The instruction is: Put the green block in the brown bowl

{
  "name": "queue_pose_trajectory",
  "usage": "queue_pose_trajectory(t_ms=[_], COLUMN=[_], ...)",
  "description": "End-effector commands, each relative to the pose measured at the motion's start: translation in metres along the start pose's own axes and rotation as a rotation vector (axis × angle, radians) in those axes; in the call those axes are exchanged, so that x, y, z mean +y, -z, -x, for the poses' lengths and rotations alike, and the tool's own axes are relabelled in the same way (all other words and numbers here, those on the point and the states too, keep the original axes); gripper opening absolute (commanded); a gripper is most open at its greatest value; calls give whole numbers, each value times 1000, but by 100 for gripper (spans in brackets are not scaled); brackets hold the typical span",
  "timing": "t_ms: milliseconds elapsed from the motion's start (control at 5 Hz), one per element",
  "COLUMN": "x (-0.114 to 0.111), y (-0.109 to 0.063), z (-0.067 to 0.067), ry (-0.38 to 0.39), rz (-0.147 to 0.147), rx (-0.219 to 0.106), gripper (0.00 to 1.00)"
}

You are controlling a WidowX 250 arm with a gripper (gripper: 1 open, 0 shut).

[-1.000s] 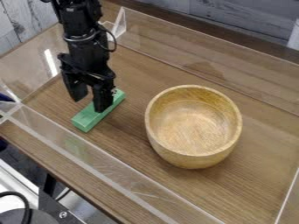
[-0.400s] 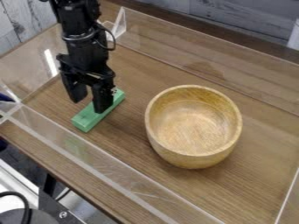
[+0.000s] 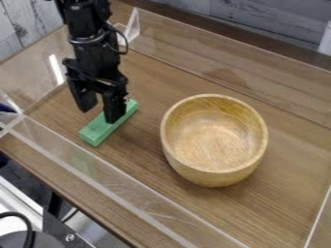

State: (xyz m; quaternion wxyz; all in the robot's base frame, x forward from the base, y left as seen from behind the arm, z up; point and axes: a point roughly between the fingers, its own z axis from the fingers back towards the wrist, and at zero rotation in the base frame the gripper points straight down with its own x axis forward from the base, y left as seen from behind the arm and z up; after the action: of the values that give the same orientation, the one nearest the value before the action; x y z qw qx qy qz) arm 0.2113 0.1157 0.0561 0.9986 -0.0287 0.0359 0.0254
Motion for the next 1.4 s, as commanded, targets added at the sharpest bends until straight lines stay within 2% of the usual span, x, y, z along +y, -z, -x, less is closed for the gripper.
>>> queue_pose_trajectory(t_ms=[0,600,800,1200], x=[7,9,9,7], y=[-6,11,14,3], z=[-10,-15,-17,-19], ry=[-6,-22,-30,-37], rz=[-31,-36,-35,-25], rx=[-40,-15,-15,-27], gripper=[100,100,0,0])
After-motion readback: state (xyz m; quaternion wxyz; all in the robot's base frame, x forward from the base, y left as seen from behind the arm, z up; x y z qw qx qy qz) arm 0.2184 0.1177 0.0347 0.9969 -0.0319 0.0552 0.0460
